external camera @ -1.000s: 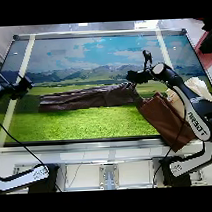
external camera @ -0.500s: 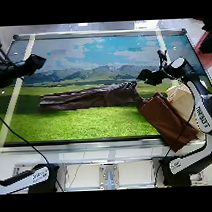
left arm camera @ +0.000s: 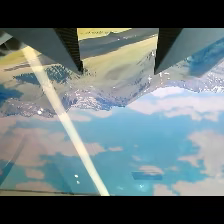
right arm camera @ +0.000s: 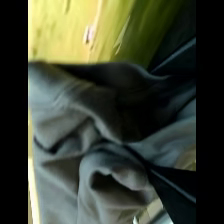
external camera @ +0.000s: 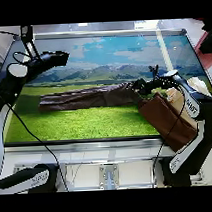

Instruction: Fold the shirts.

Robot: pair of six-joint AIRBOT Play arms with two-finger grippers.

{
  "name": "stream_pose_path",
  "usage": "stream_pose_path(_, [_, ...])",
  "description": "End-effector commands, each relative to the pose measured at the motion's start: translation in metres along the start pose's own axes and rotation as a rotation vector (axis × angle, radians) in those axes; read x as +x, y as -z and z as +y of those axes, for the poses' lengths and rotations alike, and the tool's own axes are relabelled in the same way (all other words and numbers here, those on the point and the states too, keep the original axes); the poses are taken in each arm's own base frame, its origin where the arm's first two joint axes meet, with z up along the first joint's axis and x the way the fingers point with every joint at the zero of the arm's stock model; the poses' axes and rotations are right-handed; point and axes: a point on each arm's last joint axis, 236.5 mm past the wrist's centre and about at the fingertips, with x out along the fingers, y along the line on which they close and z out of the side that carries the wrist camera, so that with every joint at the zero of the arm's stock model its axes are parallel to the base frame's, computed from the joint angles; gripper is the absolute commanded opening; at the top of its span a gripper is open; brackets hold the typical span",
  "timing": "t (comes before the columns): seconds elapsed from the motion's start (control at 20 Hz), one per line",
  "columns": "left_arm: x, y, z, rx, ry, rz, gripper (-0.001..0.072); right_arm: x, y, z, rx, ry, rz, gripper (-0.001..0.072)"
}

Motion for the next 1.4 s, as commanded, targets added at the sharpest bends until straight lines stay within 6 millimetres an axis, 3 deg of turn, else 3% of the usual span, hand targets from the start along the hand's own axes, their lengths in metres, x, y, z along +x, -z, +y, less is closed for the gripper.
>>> stream_pose_path(0.0, [0.002,-0.004,-0.006,0.027,-0.003,-0.020,0.0480,0.008,-0.008,0.024,0.001,-0.139,-0.030,0.0638])
stream_pose_path(0.15, [0.002,-0.004,-0.007,0.009,-0.002,-0.020,0.0480,0.009,-0.004,0.033,-0.001,-0.168,-0.014,0.0611])
stream_pose_path(0.3, [0.005,0.001,-0.007,-0.014,0.002,-0.003,0.0463,0.010,-0.009,0.048,-0.003,-0.219,-0.035,0.0460])
stream_pose_path(0.35, [0.008,0.008,-0.007,-0.030,0.010,0.018,0.0456,0.011,-0.011,0.055,-0.007,-0.241,-0.046,0.0317])
stream_pose_path(0.4, [0.012,0.019,-0.009,-0.038,0.024,0.052,0.0297,0.010,-0.013,0.062,-0.018,-0.268,-0.055,0.0142])
stream_pose_path(0.45, [0.018,0.035,-0.011,-0.045,0.044,0.102,0.0010,0.009,-0.015,0.070,-0.031,-0.298,-0.066,0.0033])
stream_pose_path(0.65, [0.045,0.122,-0.016,-0.296,0.093,0.366,0.0016,-0.013,-0.017,0.111,-0.071,-0.388,-0.043,0.0028])
stream_pose_path(0.8, [0.062,0.196,-0.032,-0.362,0.133,0.566,0.0016,-0.029,-0.021,0.152,-0.181,-0.325,-0.060,0.0027])
stream_pose_path(1.0, [0.078,0.271,-0.057,-0.343,0.155,0.731,0.0015,-0.028,-0.009,0.200,-0.375,-0.104,-0.028,0.0027])
stream_pose_path(1.1, [0.077,0.304,-0.055,-0.309,0.111,0.813,0.0016,-0.020,-0.004,0.237,-0.478,-0.056,-0.035,0.0027])
stream_pose_path(1.25, [0.072,0.325,-0.031,-0.219,0.016,0.873,0.0016,-0.003,0.005,0.288,-0.609,-0.012,-0.075,0.0026])
stream_pose_path(1.35, [0.071,0.309,-0.014,-0.167,-0.019,0.866,0.0017,0.010,0.018,0.307,-0.658,0.017,-0.072,0.0026])
